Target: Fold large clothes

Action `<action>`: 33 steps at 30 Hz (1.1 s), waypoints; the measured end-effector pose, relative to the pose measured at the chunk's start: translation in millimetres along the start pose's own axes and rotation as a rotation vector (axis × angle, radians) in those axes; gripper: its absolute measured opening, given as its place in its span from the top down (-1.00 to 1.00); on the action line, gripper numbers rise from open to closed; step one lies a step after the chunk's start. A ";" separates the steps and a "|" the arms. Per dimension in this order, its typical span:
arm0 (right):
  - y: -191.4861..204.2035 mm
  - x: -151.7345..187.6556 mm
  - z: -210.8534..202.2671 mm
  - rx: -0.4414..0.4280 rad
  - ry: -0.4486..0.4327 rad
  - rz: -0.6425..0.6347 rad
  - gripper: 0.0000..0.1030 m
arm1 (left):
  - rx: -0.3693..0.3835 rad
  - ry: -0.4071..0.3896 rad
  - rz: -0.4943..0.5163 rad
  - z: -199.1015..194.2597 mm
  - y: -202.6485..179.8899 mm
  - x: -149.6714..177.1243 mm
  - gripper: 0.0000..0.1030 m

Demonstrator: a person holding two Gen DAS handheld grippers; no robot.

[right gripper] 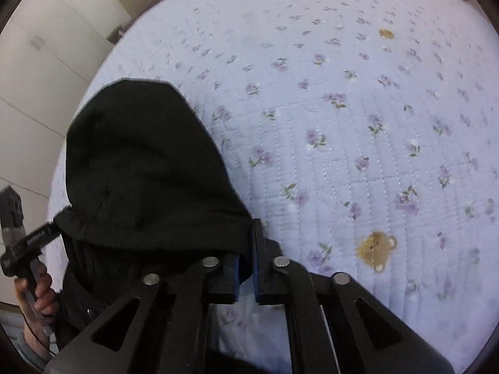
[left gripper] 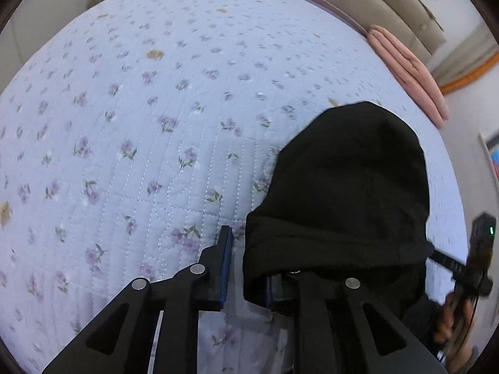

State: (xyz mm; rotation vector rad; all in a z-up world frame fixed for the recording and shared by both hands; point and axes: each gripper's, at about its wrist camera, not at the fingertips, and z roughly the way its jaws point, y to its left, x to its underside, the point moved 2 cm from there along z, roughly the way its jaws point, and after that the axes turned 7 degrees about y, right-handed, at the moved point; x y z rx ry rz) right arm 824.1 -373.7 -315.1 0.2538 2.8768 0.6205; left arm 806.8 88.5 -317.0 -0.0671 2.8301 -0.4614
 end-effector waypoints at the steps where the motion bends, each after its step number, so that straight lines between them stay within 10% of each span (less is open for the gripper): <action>1: -3.0 -0.4 -2.7 -0.025 0.014 0.013 0.92 | -0.021 -0.001 0.029 -5.2 -1.7 2.6 0.37; 4: -0.9 4.3 -22.5 0.005 0.033 -0.031 0.43 | -0.115 -0.036 0.121 -36.7 -5.2 12.1 -0.24; 8: 12.8 17.2 -77.6 0.025 -0.012 -0.133 0.07 | -0.158 -0.098 0.195 -96.6 -3.3 24.9 -0.40; 15: 87.3 -28.9 -87.9 0.001 -0.136 -0.255 0.05 | -0.059 -0.220 0.262 -120.1 -61.9 -17.6 -0.40; 24: 111.5 -53.0 36.8 0.141 0.006 -0.360 0.06 | -0.144 -0.018 0.338 6.3 -74.8 -2.4 -0.36; 33: 127.1 -35.7 -21.0 0.087 -0.043 -0.420 0.07 | -0.084 -0.063 0.358 -31.2 -74.3 1.1 -0.40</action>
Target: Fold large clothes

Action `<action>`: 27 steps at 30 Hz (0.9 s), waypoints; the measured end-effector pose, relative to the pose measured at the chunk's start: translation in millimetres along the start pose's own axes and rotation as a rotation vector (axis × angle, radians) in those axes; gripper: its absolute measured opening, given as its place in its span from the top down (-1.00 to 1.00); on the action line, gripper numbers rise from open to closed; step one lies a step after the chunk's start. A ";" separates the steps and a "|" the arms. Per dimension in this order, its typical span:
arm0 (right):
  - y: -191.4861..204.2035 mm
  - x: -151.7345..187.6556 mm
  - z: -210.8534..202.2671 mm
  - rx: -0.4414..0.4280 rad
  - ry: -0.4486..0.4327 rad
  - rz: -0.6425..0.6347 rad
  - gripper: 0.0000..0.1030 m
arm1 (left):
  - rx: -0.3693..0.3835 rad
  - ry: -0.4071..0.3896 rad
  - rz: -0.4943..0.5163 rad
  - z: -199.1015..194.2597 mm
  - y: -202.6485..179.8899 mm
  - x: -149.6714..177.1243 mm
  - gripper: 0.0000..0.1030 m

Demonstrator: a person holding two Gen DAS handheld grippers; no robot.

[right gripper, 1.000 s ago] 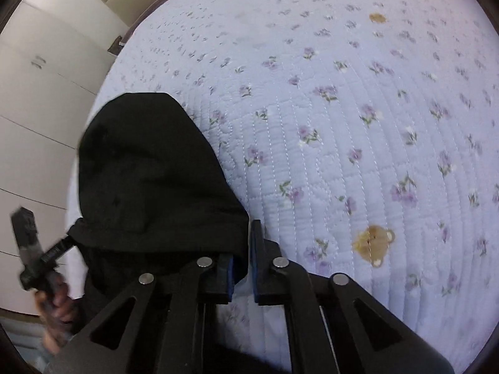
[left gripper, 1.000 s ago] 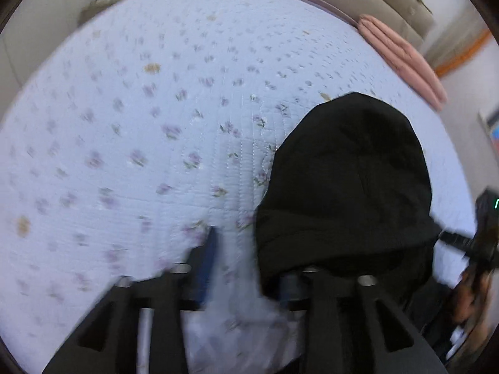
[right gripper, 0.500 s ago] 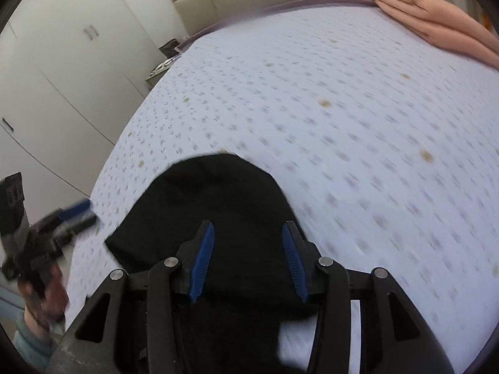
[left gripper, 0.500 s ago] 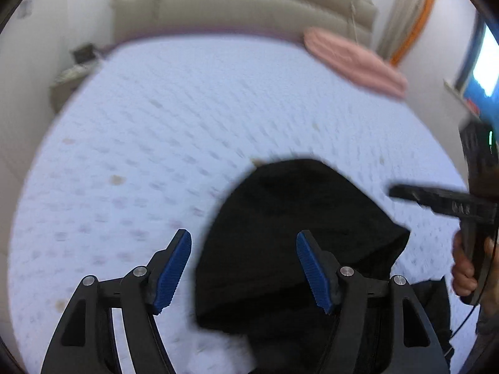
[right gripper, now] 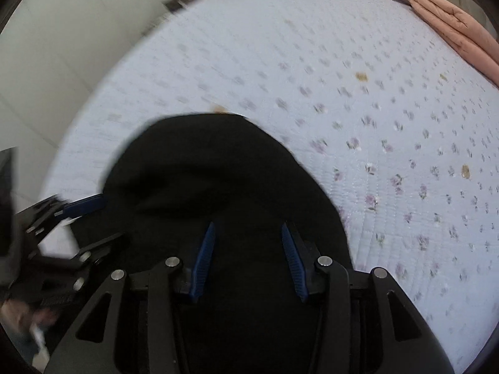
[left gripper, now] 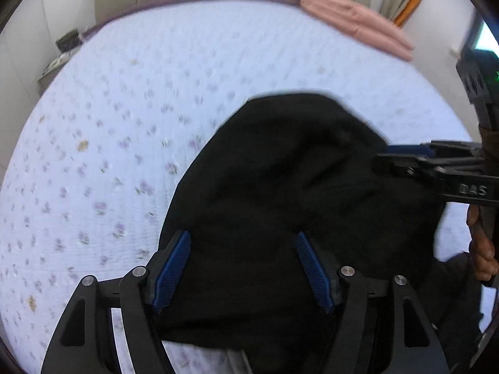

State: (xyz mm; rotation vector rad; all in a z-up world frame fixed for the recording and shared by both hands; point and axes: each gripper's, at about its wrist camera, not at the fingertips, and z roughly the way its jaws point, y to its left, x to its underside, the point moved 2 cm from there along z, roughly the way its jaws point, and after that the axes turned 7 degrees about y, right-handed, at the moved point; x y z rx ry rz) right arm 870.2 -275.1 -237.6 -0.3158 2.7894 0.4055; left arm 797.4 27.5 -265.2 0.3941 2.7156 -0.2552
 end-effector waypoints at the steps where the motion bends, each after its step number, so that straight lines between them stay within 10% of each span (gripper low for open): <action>1: 1.2 6.6 -7.3 0.011 -0.007 -0.015 0.07 | 0.016 -0.011 0.008 -8.6 0.5 4.7 -0.40; 6: -20.9 42.6 29.5 0.058 0.145 0.005 0.24 | -0.066 0.082 -0.009 19.5 13.9 24.7 -0.47; 13: -42.7 43.4 5.2 -0.093 0.102 0.062 0.24 | 0.017 0.057 -0.093 6.3 33.5 24.0 -0.56; 19: -99.2 57.7 -26.9 -0.196 0.057 0.173 -0.28 | 0.029 -0.028 -0.121 -27.6 61.9 6.9 -0.57; 27: -114.0 60.5 39.3 -0.575 0.173 0.318 -0.04 | 0.259 0.123 -0.224 35.4 79.8 -16.8 -0.55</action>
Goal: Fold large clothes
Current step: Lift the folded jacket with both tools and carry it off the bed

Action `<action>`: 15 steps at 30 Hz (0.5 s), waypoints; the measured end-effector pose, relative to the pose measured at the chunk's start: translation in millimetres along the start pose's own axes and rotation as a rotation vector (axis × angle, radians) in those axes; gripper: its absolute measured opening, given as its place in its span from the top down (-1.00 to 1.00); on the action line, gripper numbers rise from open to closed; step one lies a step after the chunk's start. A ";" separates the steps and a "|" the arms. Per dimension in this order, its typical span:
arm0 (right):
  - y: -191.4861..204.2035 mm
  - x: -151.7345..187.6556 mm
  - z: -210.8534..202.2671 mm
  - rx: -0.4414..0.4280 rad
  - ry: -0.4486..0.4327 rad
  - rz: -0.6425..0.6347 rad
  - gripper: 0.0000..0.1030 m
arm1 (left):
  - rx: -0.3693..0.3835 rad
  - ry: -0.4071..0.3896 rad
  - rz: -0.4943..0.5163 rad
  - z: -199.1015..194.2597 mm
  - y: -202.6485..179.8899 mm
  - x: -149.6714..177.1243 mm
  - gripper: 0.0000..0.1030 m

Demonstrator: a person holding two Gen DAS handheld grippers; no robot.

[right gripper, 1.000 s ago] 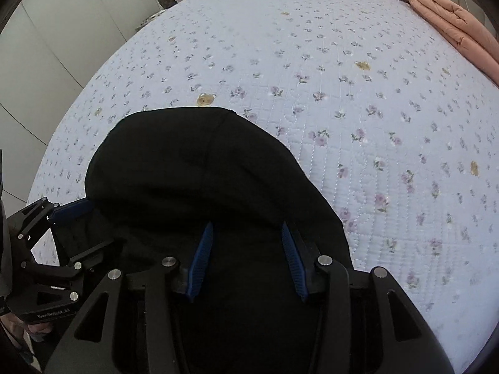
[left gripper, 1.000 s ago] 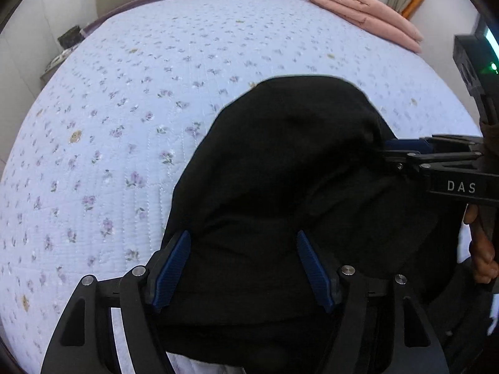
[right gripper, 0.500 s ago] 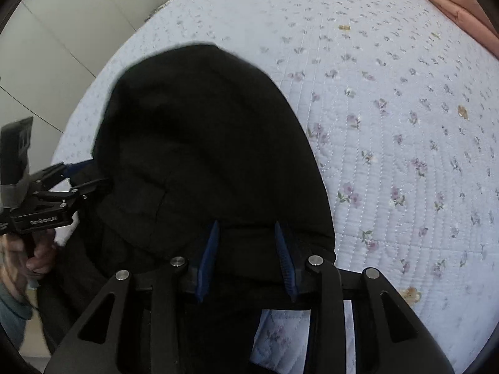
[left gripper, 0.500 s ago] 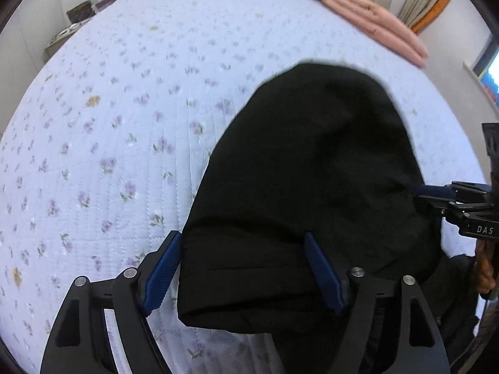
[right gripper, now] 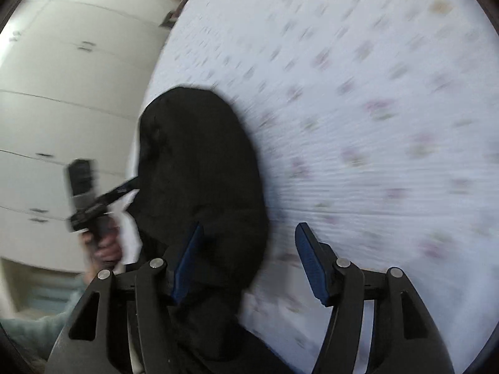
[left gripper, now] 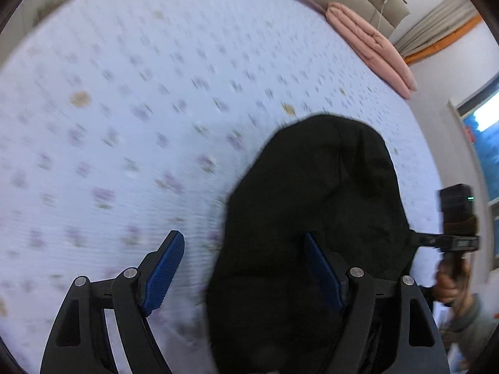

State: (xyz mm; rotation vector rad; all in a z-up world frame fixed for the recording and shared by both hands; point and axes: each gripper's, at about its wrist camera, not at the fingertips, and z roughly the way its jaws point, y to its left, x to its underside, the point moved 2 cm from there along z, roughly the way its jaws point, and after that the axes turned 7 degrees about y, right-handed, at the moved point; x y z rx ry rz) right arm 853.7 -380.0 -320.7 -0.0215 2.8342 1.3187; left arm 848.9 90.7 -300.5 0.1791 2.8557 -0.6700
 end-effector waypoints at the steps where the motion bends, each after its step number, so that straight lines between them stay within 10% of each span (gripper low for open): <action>1: 4.2 -7.1 9.9 -0.027 0.006 -0.007 0.08 | -0.007 -0.012 0.012 3.2 -7.0 -0.8 -0.55; 3: 13.9 -15.8 19.8 -0.046 0.008 -0.030 0.09 | -0.017 -0.015 0.044 9.9 -20.8 -1.2 -0.51; 10: 68.8 -8.9 53.3 0.037 -0.008 -0.149 0.52 | -0.113 -0.045 0.125 7.1 -59.2 7.0 0.62; 15: 124.4 17.9 30.1 0.121 -0.072 -0.284 0.65 | -0.153 -0.128 0.206 -39.6 -90.5 29.7 0.73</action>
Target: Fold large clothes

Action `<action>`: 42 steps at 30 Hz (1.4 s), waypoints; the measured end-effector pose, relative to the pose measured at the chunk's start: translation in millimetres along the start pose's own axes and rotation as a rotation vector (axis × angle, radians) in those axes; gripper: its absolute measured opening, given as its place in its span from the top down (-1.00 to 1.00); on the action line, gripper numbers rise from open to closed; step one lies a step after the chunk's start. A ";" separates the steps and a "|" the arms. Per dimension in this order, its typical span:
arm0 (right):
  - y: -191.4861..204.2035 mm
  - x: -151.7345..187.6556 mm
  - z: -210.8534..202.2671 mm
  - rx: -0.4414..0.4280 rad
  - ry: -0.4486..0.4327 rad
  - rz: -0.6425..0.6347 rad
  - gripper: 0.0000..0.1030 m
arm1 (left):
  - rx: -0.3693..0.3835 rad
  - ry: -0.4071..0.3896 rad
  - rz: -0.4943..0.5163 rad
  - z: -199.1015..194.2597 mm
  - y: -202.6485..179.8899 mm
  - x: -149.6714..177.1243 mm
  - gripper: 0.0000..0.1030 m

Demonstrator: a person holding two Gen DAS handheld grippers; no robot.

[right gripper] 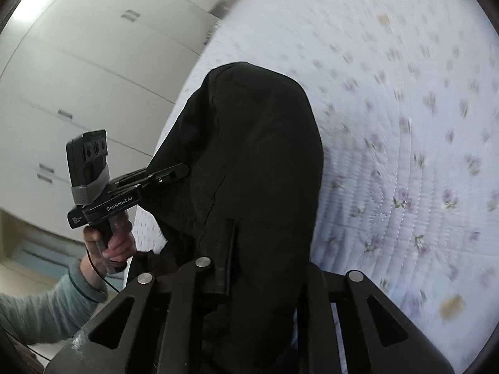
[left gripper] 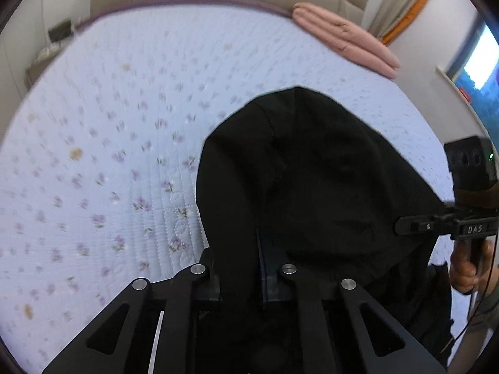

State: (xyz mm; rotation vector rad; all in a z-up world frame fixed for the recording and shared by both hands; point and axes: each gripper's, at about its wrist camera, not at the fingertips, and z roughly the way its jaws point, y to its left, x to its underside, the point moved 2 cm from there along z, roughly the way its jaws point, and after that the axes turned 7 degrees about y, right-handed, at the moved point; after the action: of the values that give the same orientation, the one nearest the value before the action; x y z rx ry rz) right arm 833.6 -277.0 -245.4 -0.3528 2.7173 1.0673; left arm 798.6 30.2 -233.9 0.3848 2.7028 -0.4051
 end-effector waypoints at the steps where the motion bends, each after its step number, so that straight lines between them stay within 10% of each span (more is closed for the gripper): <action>1: 13.0 4.0 -6.7 0.015 -0.010 -0.025 0.66 | -0.009 -0.023 0.017 -15.5 -7.3 4.9 0.74; 13: 186.4 161.3 -90.4 0.328 -0.127 -0.347 0.68 | -0.093 -0.186 0.234 -199.2 -96.4 145.2 0.63; 17: 179.8 230.9 -98.1 0.613 -0.045 -0.372 0.57 | -0.094 -0.011 0.249 -204.1 -109.8 236.8 0.50; 22: 126.0 283.1 -101.5 0.638 0.100 -0.125 0.51 | -0.142 0.259 0.047 -167.1 -68.9 329.8 0.51; 29: 172.1 244.2 -120.2 0.404 -0.054 -0.053 0.17 | -0.155 0.067 -0.078 -206.9 -58.8 275.1 0.52; 34: 226.2 200.8 -79.0 0.285 -0.079 -0.121 0.05 | -0.004 -0.092 -0.051 -212.8 -102.7 200.3 0.20; 42: 200.2 250.1 11.6 0.338 0.204 -0.072 0.05 | 0.051 0.171 0.062 -121.1 -133.6 249.2 0.21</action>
State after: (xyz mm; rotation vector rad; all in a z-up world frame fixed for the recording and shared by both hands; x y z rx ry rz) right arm 538.4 -163.5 -193.3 -0.5204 2.9678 0.5635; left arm 494.7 -1.0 -197.1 0.5394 2.8410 -0.4426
